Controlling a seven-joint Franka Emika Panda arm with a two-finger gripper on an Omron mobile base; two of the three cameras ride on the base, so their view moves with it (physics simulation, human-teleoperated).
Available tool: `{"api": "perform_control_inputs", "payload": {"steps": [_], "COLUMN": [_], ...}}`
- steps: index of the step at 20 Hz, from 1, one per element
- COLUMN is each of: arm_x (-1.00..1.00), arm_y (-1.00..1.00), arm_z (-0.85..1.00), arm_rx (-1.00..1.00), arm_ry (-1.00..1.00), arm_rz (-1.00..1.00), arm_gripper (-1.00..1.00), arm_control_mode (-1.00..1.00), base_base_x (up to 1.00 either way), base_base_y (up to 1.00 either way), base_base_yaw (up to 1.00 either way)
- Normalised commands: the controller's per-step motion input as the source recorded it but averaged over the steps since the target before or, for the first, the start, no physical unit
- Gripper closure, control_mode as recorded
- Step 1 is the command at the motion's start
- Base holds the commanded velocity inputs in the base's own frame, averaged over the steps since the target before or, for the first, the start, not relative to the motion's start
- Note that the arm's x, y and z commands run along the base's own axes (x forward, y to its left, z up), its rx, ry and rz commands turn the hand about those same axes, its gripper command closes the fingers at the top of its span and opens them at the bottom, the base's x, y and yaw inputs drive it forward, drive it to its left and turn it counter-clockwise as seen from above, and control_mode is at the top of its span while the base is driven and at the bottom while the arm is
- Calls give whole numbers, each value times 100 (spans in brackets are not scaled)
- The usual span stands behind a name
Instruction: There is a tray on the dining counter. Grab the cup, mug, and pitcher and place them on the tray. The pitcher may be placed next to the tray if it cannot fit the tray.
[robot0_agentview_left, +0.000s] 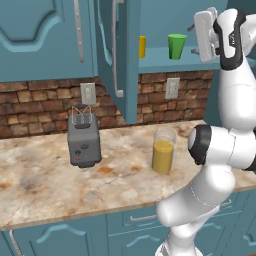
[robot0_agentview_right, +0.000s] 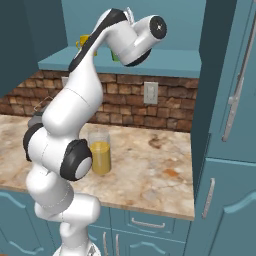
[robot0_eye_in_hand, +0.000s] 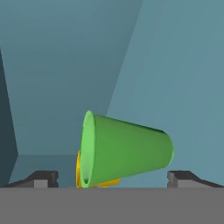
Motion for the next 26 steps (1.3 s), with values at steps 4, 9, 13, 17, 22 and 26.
{"api": "perform_control_inputs", "payload": {"steps": [4, 9, 13, 17, 22, 26], "arm_x": [5, 19, 16, 13, 7, 11], "arm_y": [17, 4, 0, 0, 0, 0], "arm_z": [0, 0, 0, 0, -3, -8], "arm_rx": [0, 0, 2, 2, 2, 1], "arm_ry": [0, 1, 3, 4, 5, 6], "arm_rz": [0, 0, 0, 0, 0, 0], "arm_gripper": [-100, -100, -100, -100, -100, -100], "arm_control_mode": [-100, -100, -100, -100, -100, -100], "base_base_x": [0, 0, 0, 0, 0, 0], "base_base_y": [0, 0, 0, 0, 0, 0], "base_base_yaw": [0, 0, 0, 0, 0, 0]}}
